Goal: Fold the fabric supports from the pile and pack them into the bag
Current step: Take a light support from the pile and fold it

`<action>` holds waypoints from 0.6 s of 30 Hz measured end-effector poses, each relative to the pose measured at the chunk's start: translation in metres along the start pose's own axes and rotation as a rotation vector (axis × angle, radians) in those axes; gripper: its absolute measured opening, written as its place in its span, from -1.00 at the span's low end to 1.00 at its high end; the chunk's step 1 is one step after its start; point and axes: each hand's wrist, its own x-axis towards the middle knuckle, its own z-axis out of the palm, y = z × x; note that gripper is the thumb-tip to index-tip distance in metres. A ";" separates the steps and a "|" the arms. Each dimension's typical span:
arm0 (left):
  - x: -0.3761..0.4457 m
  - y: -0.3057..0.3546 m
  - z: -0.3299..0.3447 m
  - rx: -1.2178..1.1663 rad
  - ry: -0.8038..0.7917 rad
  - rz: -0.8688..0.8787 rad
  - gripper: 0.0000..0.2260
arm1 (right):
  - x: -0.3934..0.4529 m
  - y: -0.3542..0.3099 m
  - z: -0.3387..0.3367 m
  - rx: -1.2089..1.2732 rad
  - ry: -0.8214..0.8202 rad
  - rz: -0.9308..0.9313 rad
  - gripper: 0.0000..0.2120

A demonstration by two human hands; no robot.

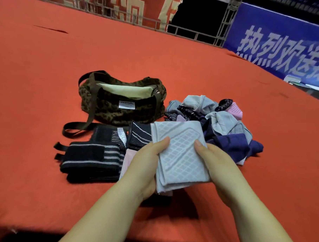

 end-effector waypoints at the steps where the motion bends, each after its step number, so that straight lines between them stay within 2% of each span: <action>1: 0.001 0.004 -0.002 0.019 0.004 -0.005 -0.76 | 0.003 0.000 0.003 0.055 -0.026 0.026 -0.80; 4: 0.009 0.014 -0.015 0.211 0.083 0.055 -0.81 | 0.019 0.009 0.010 0.033 0.044 0.003 -0.84; 8: 0.019 0.022 -0.037 0.921 0.249 0.289 -0.83 | 0.032 0.022 0.023 -0.177 0.113 -0.052 -0.85; 11: 0.018 0.024 -0.054 1.235 0.415 0.332 -0.81 | 0.030 0.029 0.035 -0.383 0.140 -0.092 -0.84; 14: 0.013 0.024 -0.065 1.401 0.507 0.360 -0.80 | 0.027 0.037 0.044 -0.526 0.137 -0.111 -0.78; 18: 0.010 0.022 -0.075 1.506 0.589 0.346 -0.74 | 0.025 0.044 0.051 -0.651 0.129 -0.096 -0.71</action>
